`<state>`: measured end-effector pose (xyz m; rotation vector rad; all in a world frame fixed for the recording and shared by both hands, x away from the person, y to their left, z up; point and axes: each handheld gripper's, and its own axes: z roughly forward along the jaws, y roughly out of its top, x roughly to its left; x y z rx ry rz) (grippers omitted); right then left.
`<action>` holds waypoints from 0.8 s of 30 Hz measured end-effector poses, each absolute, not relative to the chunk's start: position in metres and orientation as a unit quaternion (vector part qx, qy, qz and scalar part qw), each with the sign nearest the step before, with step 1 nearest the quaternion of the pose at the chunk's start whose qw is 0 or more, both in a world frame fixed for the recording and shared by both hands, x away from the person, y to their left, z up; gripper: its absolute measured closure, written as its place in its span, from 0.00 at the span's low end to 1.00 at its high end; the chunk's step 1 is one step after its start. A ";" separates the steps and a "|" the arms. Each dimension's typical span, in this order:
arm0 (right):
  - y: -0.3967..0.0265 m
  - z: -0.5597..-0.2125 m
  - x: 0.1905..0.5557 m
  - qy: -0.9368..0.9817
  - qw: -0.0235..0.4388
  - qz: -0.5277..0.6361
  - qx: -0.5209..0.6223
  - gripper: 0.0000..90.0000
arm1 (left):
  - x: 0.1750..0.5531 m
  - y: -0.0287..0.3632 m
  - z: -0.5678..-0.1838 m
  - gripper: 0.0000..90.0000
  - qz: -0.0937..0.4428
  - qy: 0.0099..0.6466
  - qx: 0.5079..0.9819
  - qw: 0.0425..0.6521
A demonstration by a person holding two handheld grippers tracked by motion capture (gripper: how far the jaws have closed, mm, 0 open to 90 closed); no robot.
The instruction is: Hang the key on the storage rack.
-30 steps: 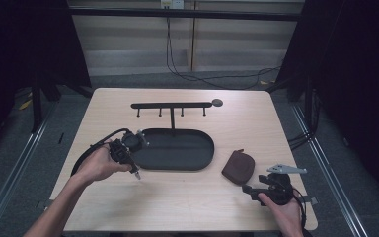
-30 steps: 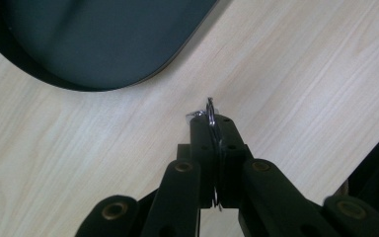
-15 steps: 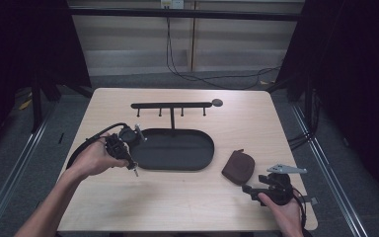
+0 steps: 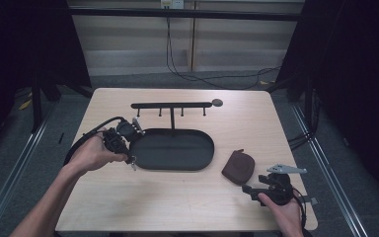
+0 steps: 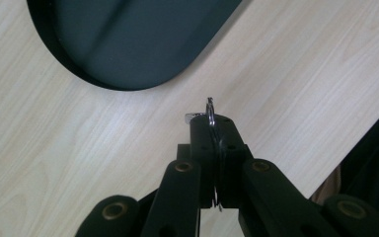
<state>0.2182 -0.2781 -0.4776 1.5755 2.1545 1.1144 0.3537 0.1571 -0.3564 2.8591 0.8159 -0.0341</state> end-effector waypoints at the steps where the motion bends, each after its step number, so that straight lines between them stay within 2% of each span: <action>1: -0.278 -0.478 0.218 0.738 0.122 0.384 0.541 0.21 | 0.354 0.157 -0.354 0.99 -0.012 0.275 0.957 0.090; 15: -0.278 -0.478 0.219 0.741 0.122 0.379 0.540 0.21 | 0.356 0.155 -0.343 0.99 -0.009 0.278 0.956 0.091; 19: -0.278 -0.478 0.218 0.740 0.123 0.380 0.542 0.21 | 0.352 0.155 -0.335 0.99 0.007 0.234 0.969 0.074; 24: -0.278 -0.478 0.218 0.740 0.124 0.381 0.541 0.21 | 0.358 0.158 -0.325 0.99 0.010 0.242 0.967 0.080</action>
